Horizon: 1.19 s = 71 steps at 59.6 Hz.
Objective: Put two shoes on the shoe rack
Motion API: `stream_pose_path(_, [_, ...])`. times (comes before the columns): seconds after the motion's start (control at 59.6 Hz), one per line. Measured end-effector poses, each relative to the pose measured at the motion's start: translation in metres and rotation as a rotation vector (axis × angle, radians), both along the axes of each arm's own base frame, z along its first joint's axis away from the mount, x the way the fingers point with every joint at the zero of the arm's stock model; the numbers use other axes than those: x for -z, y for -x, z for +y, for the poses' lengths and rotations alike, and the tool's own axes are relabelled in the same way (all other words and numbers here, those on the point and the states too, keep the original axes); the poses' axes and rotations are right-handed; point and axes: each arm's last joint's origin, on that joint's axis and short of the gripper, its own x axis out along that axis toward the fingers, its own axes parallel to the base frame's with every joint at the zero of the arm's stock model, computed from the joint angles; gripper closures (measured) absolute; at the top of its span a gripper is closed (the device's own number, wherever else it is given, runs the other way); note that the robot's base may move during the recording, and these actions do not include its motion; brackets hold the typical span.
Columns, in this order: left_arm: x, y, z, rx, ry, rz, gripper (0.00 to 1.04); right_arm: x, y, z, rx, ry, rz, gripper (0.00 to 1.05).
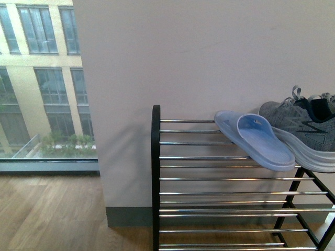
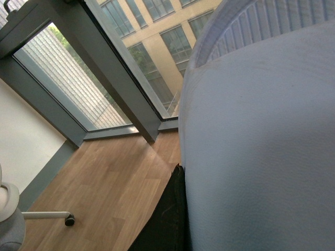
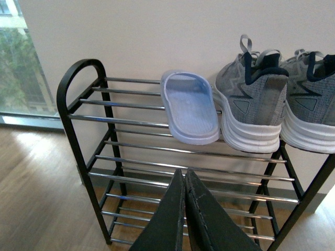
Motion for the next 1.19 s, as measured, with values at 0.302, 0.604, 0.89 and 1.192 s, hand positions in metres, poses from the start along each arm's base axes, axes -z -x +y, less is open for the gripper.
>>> stream_pose_path(0.302, [0.000, 0.000, 0.000, 0.000, 0.000, 0.000, 1.03, -0.009, 0.018, 0.000, -0.001, 0.000, -0.029, 1.03])
stream_pose_path(0.604, [0.000, 0.000, 0.000, 0.000, 0.000, 0.000, 1.03, -0.011, 0.029, 0.000, -0.001, 0.000, -0.037, 1.03])
stream_pose_path(0.89, [0.000, 0.000, 0.000, 0.000, 0.000, 0.000, 1.03, -0.012, 0.037, 0.000, -0.001, 0.000, -0.039, 1.03])
stream_pose_path(1.192, [0.000, 0.000, 0.000, 0.000, 0.000, 0.000, 1.03, -0.011, 0.042, 0.000, -0.001, 0.000, -0.039, 1.03])
